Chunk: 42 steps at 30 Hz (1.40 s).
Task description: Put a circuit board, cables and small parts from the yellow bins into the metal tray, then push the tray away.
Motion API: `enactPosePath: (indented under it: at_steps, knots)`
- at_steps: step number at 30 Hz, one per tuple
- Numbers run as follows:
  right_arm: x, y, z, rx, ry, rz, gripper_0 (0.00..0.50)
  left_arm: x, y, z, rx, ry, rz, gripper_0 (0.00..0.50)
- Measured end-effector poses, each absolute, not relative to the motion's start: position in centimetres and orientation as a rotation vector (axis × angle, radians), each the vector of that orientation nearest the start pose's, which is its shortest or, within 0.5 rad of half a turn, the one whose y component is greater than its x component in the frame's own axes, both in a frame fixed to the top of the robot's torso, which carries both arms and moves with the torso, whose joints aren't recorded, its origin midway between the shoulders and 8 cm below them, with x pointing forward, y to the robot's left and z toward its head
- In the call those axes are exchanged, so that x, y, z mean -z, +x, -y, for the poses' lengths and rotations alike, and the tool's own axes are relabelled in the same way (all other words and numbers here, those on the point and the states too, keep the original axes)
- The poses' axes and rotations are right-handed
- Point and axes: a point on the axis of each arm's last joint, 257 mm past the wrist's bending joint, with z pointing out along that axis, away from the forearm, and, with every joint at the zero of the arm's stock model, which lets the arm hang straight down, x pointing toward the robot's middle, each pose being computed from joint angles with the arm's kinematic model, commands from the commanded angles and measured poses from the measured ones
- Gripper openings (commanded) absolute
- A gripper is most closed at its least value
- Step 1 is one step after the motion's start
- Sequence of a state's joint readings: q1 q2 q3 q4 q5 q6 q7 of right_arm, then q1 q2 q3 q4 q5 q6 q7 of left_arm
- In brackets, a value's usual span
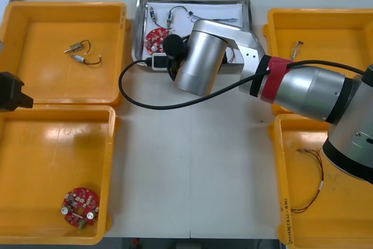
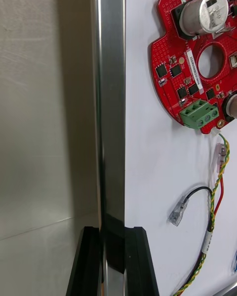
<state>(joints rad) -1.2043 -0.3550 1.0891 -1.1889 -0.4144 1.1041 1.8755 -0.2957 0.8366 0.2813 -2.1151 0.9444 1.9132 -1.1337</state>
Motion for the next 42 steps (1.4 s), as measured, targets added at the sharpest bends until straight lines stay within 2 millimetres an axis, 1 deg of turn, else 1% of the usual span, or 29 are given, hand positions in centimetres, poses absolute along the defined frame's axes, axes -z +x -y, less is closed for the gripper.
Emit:
enactPosePath:
  at_steps: [5, 7, 8, 9, 10, 11, 12, 18, 21, 25, 28, 31, 35, 39, 42]
  knots:
    - [18.9, 62.2, 0.9, 0.746, -1.661, -1.678, 0.0, 13.1, 39.9, -35.7, 0.093, -0.113, -2.653, 0.5]
    - [18.8, 62.5, 0.9, 0.75, -1.66, -1.671, 0.022, 13.1, 39.9, -35.7, 0.093, -0.113, -2.653, 0.5]
    - [18.8, 62.5, 0.9, 0.752, -1.66, -1.669, 0.075, 13.1, 39.9, -35.7, 0.093, -0.113, -2.653, 0.5]
    - [18.8, 62.6, 0.9, 0.753, -1.661, -1.668, 0.206, 13.1, 39.9, -35.7, 0.093, -0.113, -2.653, 0.5]
    - [18.8, 62.6, 0.9, 0.753, -1.661, -1.668, 0.278, 13.1, 39.9, -35.7, 0.093, -0.113, -2.653, 0.5]
    - [18.8, 62.6, 0.9, 0.754, -1.661, -1.668, 0.402, 13.1, 39.9, -35.7, 0.093, -0.113, -2.653, 0.5]
    - [18.7, 62.6, 0.9, 0.754, -1.661, -1.668, 0.496, 13.1, 39.9, -35.7, 0.093, -0.113, -2.653, 0.5]
    - [18.6, 62.6, 0.9, 0.76, -1.664, -1.663, 0.5, 13.1, 39.9, -35.7, 0.093, -0.113, -2.653, 0.5]
    - [18.5, 62.5, 1.3, 0.793, -1.692, -1.662, 0.5, 13.1, 39.9, -35.7, 0.093, -0.113, -2.653, 0.5]
    - [18.6, 61.4, 2.0, 0.815, -1.721, -1.708, 0.5, 13.1, 39.9, -35.7, 0.093, -0.113, -2.653, 0.5]
    - [17.7, 60.3, 1.7, 0.807, -1.72, -1.741, 0.5, 13.1, 39.9, -35.7, 0.093, -0.113, -2.653, 0.5]
    - [16.4, 58.8, 1.1, 0.775, -1.708, -1.772, 0.5, 13.1, 39.9, -35.7, 0.093, -0.113, -2.653, 0.5]
    - [14.7, 56.6, 1.0, 0.724, -1.684, -1.831, 0.5, 13.1, 39.8, -35.7, 0.093, -0.113, -2.653, 0.5]
    - [13.6, 54.4, 1.6, 0.654, -1.652, -1.902, 0.5, 13.1, 39.8, -35.7, 0.093, -0.113, -2.653, 0.5]
    - [13.0, 52.7, 2.9, 0.609, -1.621, -1.968, 0.5, 13.1, 39.8, -35.7, 0.093, -0.113, -2.653, 0.5]
